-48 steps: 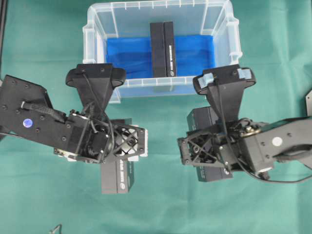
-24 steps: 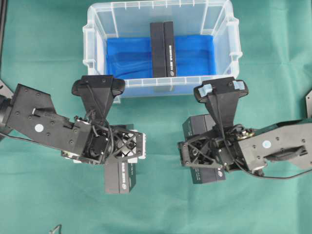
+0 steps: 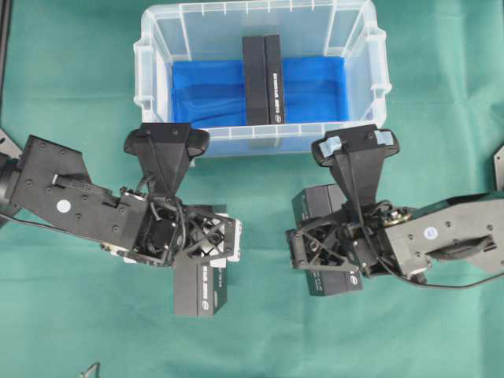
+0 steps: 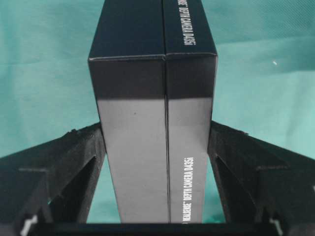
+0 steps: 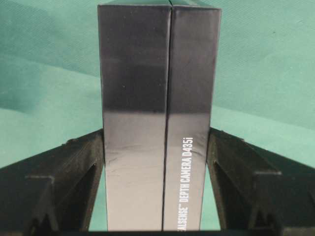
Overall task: Take the box out of the case with both arms.
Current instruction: 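Lower both held boxes onto the cloth in front of the bin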
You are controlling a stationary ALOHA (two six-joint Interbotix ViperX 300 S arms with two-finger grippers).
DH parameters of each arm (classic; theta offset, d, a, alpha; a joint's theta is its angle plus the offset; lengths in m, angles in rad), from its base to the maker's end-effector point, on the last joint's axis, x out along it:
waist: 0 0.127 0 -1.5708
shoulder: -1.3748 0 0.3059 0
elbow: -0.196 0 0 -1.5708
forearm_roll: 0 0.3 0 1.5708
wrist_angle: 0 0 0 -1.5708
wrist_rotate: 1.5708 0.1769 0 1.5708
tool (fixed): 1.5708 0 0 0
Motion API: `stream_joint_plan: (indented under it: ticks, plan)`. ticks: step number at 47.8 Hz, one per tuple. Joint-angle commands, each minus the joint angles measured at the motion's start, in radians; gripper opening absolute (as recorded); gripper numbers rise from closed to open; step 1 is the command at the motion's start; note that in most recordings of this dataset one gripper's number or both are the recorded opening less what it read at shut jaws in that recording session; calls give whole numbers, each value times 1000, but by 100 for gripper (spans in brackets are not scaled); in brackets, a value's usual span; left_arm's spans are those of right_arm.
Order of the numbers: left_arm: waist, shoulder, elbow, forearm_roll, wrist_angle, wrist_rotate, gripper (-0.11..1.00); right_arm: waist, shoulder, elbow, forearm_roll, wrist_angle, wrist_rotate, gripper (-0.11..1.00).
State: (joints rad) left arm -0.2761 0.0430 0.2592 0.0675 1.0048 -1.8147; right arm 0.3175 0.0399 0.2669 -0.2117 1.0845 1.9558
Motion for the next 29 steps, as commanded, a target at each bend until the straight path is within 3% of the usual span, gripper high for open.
stream_joint_plan:
  ticks: [1,9,16,24,29]
  plan:
    - [2,-17,-15,-9,-25,2,62,6,-14,-12,-9,-11,-2,66]
    - [-2,-17,-17,-12,-25,-2,63,21,-14,-9,-9,-14,-2,66]
    - [-5,-15,-20,-12,-20,-5,86,21,-14,-8,-20,-11,-6,66]
    - [-8,-15,-21,-12,-18,-5,85,21,-14,-9,-21,-8,0,67]
    - [-9,-15,-23,-12,-18,-3,85,21,-14,-12,-18,-5,5,88]
